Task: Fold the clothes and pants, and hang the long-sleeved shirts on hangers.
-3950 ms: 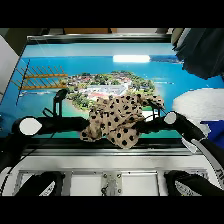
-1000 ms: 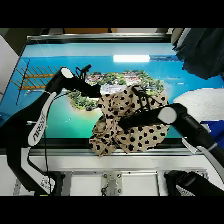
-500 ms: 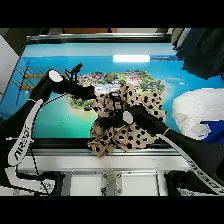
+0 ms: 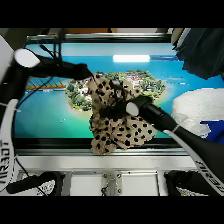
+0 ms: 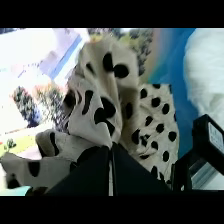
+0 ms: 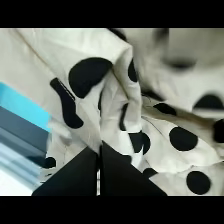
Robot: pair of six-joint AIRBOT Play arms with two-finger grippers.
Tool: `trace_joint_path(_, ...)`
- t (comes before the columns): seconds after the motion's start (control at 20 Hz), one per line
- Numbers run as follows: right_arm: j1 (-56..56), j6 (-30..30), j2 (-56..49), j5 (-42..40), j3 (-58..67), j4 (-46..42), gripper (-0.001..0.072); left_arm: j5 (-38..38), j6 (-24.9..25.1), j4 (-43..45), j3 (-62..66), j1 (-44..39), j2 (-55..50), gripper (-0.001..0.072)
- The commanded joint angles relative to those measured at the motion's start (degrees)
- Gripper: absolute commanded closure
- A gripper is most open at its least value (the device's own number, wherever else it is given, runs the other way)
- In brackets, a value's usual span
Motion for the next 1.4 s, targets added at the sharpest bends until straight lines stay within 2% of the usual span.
trace_joint_path(0.0,-4.0,-4.0,9.2,7.0,12.2,-0.9,0.0706,-1.5,-1.5,-0.1,10.0,-0.9,7.9,0.0696)
trace_joint_path(0.2,-4.5,-6.0,18.7,8.6,22.5,-1.0,0.0707,2.9,-1.5,0.2,17.5,-6.1,15.8,0.0696)
trace_joint_path(0.4,-4.5,-5.9,22.6,8.9,26.9,-1.7,0.0706,8.1,-1.6,1.8,19.3,-11.9,20.5,0.0696)
trace_joint_path(0.45,-4.5,-4.8,23.1,9.4,27.1,-3.7,0.0707,8.1,-2.7,5.7,19.3,-13.7,21.3,0.0696)
trace_joint_path(0.6,-4.6,-1.1,22.5,15.4,27.0,-13.7,0.0706,7.7,-12.3,21.4,14.6,-18.2,23.2,0.0696)
trace_joint_path(0.7,-6.0,-1.4,20.2,20.7,27.0,-17.9,0.0705,4.9,-18.3,29.5,7.5,-19.7,23.8,0.0695)
trace_joint_path(0.8,-8.6,-5.4,16.1,25.8,27.0,-17.7,0.0706,1.6,-20.9,29.6,-1.3,-19.1,22.8,0.0695)
trace_joint_path(0.95,-10.4,-10.8,6.6,31.4,26.5,-17.7,0.0706,0.8,-21.0,28.6,-14.5,-18.4,18.5,0.0695)
trace_joint_path(1.05,-10.4,-12.9,0.5,31.1,23.9,-15.1,0.0706,2.1,-20.9,28.6,-20.4,-16.3,13.8,0.0695)
trace_joint_path(1.25,-10.4,-13.9,-8.7,27.3,18.1,-14.7,0.0706,3.5,-20.6,27.4,-24.2,-10.1,4.6,0.0695)
trace_joint_path(1.35,-10.4,-13.9,-11.2,25.7,17.6,-14.7,0.0705,3.5,-17.4,22.6,-23.3,-7.8,0.7,0.0695)
